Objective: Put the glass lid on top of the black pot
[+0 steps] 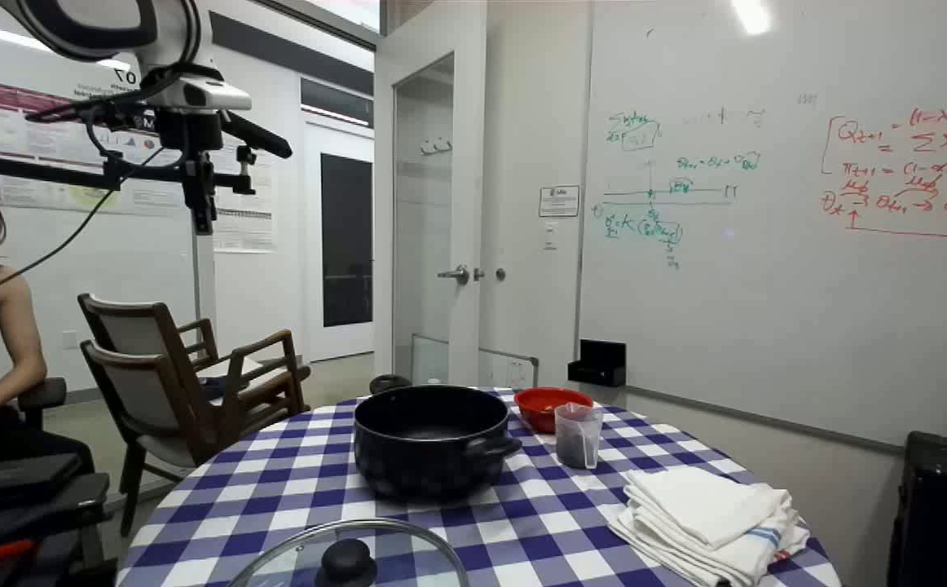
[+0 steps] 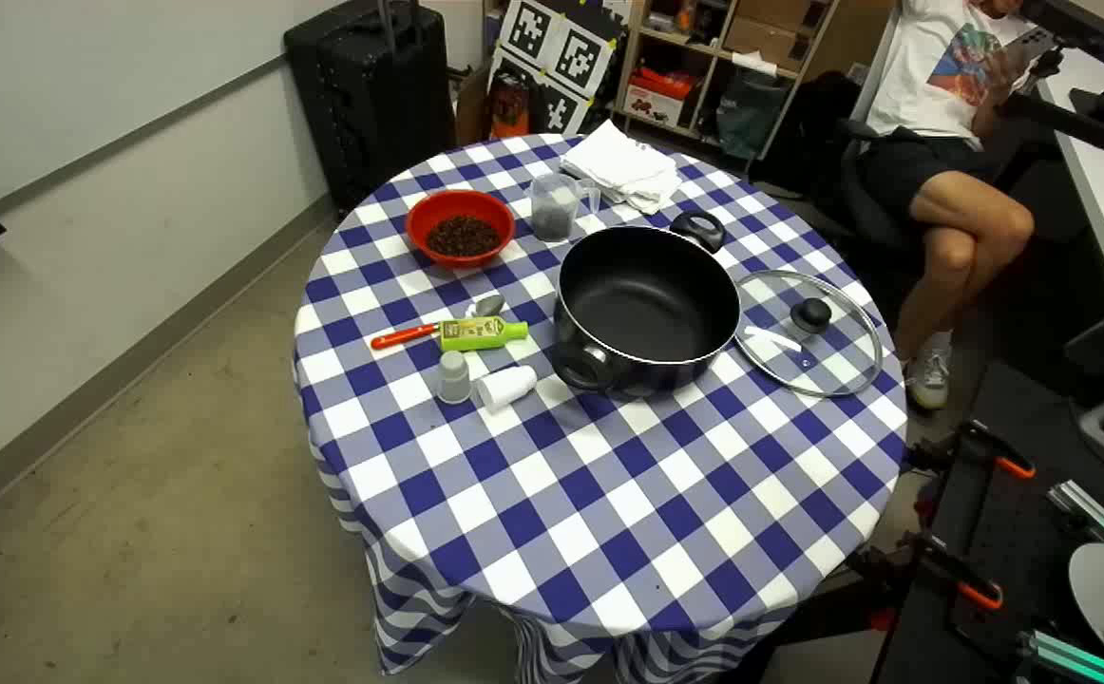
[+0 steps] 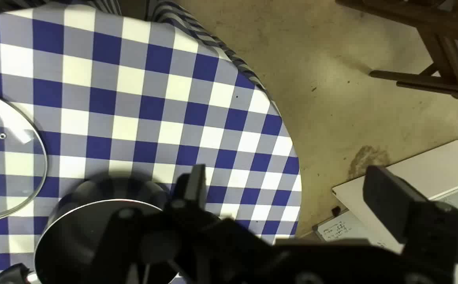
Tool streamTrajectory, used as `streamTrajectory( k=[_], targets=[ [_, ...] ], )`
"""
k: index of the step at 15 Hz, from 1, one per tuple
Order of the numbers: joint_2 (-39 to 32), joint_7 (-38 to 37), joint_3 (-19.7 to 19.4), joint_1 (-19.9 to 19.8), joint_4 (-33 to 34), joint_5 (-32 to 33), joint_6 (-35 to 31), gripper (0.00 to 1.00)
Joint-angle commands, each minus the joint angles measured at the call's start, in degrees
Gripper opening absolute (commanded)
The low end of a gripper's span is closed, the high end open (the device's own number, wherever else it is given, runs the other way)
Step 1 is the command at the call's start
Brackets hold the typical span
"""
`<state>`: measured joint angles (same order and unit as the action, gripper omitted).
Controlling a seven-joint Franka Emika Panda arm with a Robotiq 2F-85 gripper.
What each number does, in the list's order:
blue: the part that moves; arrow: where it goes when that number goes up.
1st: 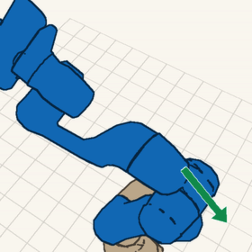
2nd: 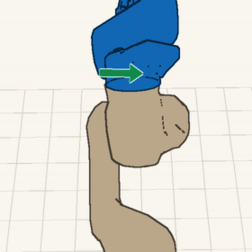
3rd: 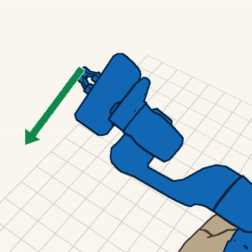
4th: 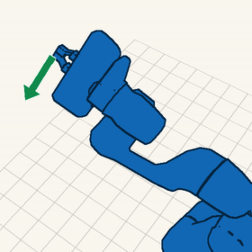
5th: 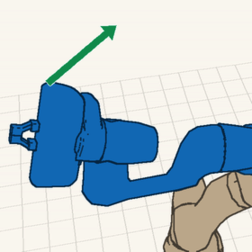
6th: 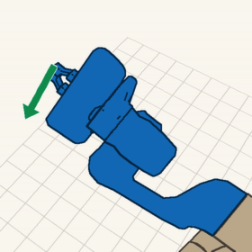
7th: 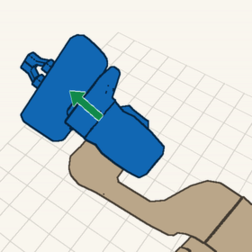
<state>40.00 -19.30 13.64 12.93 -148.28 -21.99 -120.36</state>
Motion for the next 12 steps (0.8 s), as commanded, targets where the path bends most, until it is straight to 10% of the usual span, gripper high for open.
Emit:
streamTrajectory(
  k=[1,12],
  targets=[
    [0.0,0.1,0.2,-0.3,0.1,-0.1,0.2,1.0],
    [-15.2,6.4,-13.5,-11.5,-8.5,-1.9,-15.0,1.0]
  ],
)
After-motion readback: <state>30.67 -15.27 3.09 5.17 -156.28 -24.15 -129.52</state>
